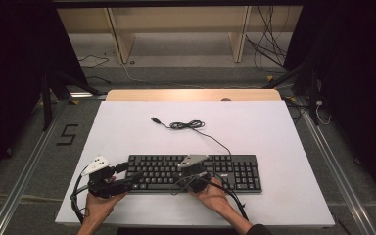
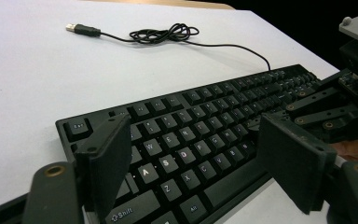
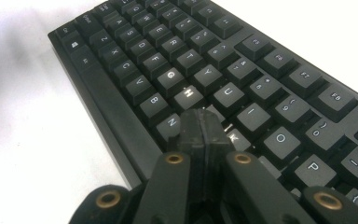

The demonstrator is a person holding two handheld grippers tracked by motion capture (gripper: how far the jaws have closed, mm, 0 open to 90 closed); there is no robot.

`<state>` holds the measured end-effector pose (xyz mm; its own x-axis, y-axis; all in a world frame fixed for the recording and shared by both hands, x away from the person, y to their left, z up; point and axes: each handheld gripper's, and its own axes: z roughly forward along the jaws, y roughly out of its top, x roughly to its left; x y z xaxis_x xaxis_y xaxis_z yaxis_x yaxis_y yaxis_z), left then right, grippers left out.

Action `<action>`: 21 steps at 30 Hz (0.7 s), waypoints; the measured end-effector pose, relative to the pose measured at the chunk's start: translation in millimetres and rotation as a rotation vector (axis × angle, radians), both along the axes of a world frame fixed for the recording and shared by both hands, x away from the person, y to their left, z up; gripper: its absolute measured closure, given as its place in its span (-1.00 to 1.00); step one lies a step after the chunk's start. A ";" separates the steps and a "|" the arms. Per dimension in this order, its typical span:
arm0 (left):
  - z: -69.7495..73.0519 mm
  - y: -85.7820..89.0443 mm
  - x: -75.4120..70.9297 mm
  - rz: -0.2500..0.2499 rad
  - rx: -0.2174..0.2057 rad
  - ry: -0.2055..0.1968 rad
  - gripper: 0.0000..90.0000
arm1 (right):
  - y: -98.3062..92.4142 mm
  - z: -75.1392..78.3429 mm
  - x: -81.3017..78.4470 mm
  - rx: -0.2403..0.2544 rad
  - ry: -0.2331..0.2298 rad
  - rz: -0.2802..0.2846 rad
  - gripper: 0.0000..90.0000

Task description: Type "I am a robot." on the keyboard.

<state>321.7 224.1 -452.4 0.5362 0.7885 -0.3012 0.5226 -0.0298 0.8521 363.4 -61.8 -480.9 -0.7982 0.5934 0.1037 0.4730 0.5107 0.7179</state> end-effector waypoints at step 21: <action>-0.4 0.8 0.3 -0.002 0.000 -0.005 -0.43 | -20.7 22.9 -2.7 0.166 -0.021 -0.017 0.18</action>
